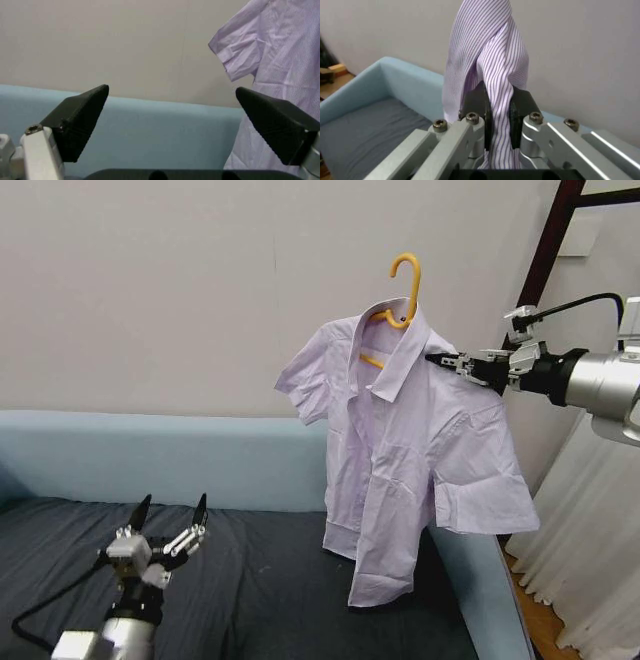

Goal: Pick up the clothes from the sofa and hang them on the clothes hanger.

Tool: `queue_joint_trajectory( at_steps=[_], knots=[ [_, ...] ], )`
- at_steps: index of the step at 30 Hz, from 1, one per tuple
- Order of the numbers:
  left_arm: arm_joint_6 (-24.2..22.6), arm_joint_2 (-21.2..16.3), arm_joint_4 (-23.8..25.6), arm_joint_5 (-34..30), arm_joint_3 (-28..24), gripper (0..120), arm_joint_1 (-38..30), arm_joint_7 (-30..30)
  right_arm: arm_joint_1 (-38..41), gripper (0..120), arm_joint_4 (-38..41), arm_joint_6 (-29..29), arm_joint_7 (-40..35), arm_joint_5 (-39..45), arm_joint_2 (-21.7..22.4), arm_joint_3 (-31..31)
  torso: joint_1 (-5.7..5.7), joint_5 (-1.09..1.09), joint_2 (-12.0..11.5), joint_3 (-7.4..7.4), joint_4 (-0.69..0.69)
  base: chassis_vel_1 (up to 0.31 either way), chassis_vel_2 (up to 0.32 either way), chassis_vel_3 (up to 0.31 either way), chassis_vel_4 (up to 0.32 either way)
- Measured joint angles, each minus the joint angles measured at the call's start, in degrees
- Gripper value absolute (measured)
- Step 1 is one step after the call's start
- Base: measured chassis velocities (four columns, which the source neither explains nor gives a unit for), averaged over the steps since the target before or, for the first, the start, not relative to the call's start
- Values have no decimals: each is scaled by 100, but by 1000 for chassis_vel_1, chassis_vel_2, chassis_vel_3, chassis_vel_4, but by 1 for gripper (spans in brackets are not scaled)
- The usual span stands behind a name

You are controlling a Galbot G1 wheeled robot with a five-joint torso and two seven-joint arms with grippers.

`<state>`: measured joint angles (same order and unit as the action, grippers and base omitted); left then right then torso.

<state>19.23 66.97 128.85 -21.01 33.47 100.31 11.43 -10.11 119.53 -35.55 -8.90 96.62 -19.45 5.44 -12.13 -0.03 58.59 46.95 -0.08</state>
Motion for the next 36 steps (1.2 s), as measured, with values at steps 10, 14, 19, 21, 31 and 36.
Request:
queue_joint_trajectory(
  at_steps=[10, 14, 19, 21, 31, 36],
  knots=[
    [298, 475, -150, 333, -262, 100, 289, 41, 320, 7, -63, -538, -2723, 1195, -79, 58, -2, 0, -2, 1, 0, 0, 0, 0, 0],
    [296, 515, -170, 362, -366, 100, 244, 55, 373, 7, -213, -431, -3169, 1270, -255, 87, -1, 0, -1, 1, -2, 0, 0, 0, 0],
    [281, 570, -259, 393, -550, 100, 177, 64, 568, 7, -605, -278, -3037, 661, -866, 105, -1, -1, -2, 1, 2, 0, 0, 0, 0],
    [277, 569, -304, 442, -608, 100, 158, 74, 643, 7, -744, -271, -2956, 415, -1045, 64, -1, -1, -2, 1, 1, 0, 0, 0, 0],
    [236, 704, -353, 663, -777, 100, 157, 122, 2133, 7, -2644, -524, -2615, -1189, -2166, -734, -3, -3, -2, 2, 0, 0, 0, 0, 0],
    [220, 754, -405, 684, -846, 100, 102, 137, 2801, 7, -2922, -640, -3111, -1202, -2098, -1236, -3, -3, -2, 1, -1, 0, 0, 0, 0]
  ],
)
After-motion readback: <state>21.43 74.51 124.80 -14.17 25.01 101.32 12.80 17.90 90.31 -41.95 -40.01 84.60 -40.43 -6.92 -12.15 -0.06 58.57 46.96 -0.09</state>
